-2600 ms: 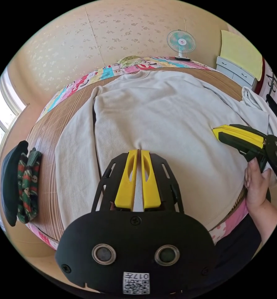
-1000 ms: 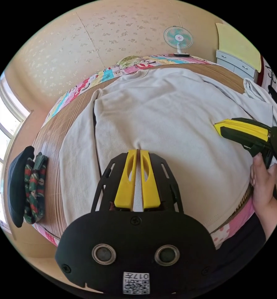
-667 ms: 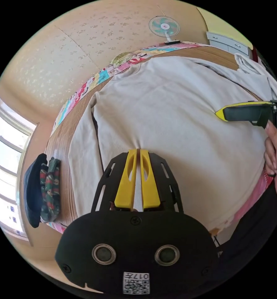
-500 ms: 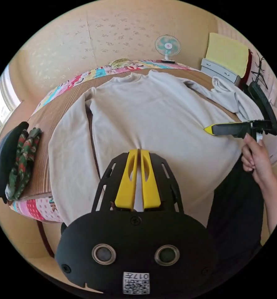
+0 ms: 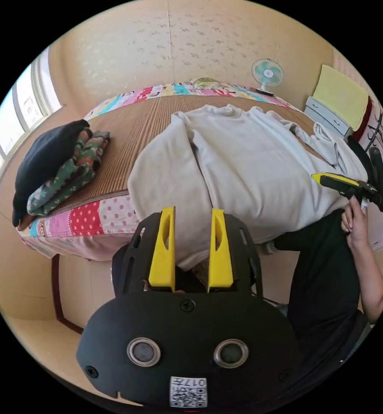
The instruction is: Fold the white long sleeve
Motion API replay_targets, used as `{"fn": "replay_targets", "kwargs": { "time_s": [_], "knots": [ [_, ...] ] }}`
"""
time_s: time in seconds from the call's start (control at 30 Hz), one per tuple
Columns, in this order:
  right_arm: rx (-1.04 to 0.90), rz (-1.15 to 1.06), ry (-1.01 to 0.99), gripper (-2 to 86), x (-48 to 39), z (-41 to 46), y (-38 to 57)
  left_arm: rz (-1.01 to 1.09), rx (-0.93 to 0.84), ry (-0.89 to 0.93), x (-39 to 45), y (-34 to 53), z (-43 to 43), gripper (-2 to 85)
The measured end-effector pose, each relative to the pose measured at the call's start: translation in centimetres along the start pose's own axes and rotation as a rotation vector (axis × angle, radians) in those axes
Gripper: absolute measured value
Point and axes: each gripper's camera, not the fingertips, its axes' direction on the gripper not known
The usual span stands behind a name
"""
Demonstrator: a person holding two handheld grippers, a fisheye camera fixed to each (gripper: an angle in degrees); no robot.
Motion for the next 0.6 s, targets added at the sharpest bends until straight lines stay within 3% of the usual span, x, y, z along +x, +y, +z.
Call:
{"fn": "replay_targets", "kwargs": {
  "time_s": [0.17,0.23,0.33,0.4,0.5,0.6],
  "knots": [
    [0.077,-0.072,-0.015,0.6,0.5,1.6,1.7,-0.073,-0.043,0.012,-2.8,-1.2,-2.0,6.9],
    [0.094,-0.015,-0.092,0.6,1.8,1.4,2.3,-0.135,-0.022,0.180,-6.1,-0.7,-4.2,3.1],
    [0.104,-0.005,-0.179,0.6,3.3,1.3,2.5,-0.256,0.086,0.570,-13.1,0.4,-8.7,1.8],
    [0.109,0.004,-0.209,0.5,3.9,1.3,2.5,-0.307,0.281,0.831,-17.6,0.2,-14.1,1.5],
    [0.131,0.000,-0.217,0.4,4.0,1.3,2.5,-0.263,0.490,1.021,-19.5,-3.2,-20.7,1.7],
    [0.128,-0.039,-0.180,0.3,3.3,1.3,2.2,-0.143,0.527,1.114,-16.9,-10.5,-24.8,2.8]
  ]
}}
